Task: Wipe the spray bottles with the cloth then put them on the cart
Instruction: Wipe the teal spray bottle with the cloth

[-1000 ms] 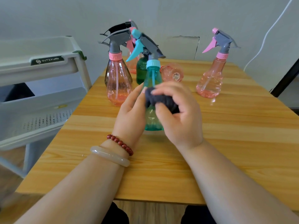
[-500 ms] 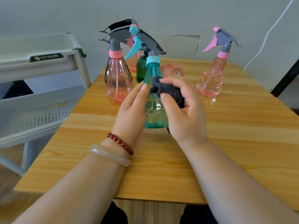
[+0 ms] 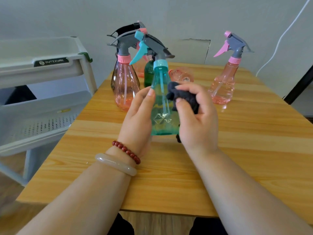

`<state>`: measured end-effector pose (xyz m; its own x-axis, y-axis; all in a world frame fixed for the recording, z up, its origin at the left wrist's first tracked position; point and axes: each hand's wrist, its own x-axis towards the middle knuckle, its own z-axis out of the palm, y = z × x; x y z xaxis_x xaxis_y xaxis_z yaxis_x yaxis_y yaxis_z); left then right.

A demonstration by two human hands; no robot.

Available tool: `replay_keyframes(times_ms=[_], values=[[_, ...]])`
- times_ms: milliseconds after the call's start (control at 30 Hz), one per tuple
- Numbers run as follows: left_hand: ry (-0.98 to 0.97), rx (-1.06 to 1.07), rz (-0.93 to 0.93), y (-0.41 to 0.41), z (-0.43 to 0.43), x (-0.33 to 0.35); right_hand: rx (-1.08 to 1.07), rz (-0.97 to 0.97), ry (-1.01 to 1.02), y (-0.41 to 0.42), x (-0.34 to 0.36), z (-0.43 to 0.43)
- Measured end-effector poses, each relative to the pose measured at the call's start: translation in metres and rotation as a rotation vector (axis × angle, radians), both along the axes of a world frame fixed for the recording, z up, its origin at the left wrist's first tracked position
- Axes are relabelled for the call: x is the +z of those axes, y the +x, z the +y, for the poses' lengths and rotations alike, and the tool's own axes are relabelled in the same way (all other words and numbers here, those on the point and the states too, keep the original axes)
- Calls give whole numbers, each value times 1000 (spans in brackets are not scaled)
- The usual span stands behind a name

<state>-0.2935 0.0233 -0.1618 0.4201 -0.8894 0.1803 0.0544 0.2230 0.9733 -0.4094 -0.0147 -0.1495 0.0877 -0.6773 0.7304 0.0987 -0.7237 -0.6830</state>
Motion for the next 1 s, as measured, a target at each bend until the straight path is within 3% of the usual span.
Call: replay_keyframes(times_ms=[67, 200, 267, 367, 433, 500, 567, 767, 867, 933, 1000], values=[[-10, -17, 14, -1, 1, 1, 22, -21, 113, -3, 4, -1], [-18, -14, 22, 1, 1, 2, 112, 94, -203, -9, 0, 2], [-14, -23, 14, 3, 2, 4, 114, 99, -207, -6, 1, 1], [-10, -66, 11, 4, 7, 5, 82, 44, 62, -2, 6, 1], [-11, -91, -47, 2, 8, 6, 190, -100, 374, -2, 13, 1], [11, -103, 32, -2, 9, 8, 360, -257, 641, -2, 14, -3], [25, -86, 57, -3, 8, 10, 401, -316, 712, -2, 16, -4], [-57, 106, -27, -5, 6, 9, 246, -355, 731, 1, 16, -4], [-141, 38, -77, -10, 9, 10, 204, -372, 779, 2, 14, -5], [-155, -76, -180, -13, 8, 8, 199, -341, 688, 1, 12, -4], [-147, -116, -227, -14, 6, 7, 114, -161, 413, -3, 10, 0]])
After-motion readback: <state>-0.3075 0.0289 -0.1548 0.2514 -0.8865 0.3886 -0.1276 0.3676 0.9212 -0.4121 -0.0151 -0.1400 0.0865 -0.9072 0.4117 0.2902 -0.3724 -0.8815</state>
